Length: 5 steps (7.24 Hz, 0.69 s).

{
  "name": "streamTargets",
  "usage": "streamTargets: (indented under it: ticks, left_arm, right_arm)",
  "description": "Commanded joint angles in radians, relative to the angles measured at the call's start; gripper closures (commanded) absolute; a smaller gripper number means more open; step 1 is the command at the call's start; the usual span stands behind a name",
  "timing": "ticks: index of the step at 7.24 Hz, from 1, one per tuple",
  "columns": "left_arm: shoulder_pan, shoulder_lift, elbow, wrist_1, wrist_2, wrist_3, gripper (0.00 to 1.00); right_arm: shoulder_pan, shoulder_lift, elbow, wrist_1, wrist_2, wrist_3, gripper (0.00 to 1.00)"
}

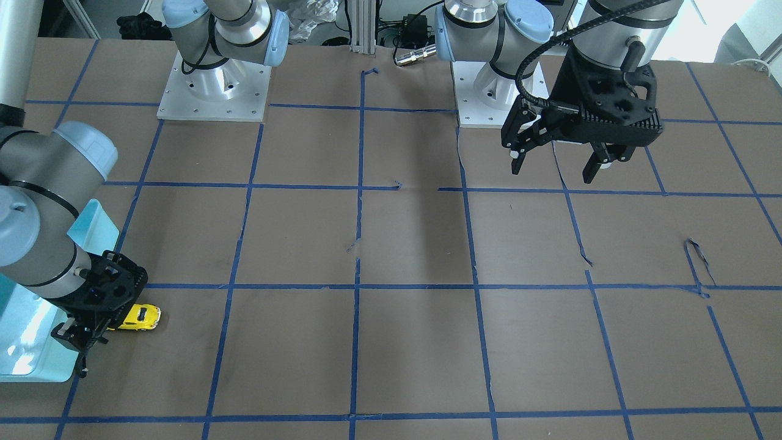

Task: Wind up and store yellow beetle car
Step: 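Close the right gripper on the yellow car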

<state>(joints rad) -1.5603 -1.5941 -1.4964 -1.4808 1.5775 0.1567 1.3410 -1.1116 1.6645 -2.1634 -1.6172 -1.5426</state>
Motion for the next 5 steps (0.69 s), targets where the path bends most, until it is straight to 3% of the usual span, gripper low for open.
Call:
streamTargets:
  ticks: [1, 4, 5]
  left_arm:
    - [-0.001, -0.004, -0.001, -0.001, -0.001, -0.006, 0.00]
    - [-0.003, 0.000, -0.004, 0.002, -0.001, -0.040, 0.00]
    - [-0.003, 0.002, -0.005, 0.004, -0.002, -0.039, 0.00]
  right_arm:
    - [-0.006, 0.061, 0.001, -0.048, -0.012, -0.010, 0.00]
    - [-0.019, 0.075, 0.014, -0.035, -0.027, -0.005, 0.00]
    - [-0.019, 0.076, 0.014, -0.035, -0.023, -0.008, 0.06]
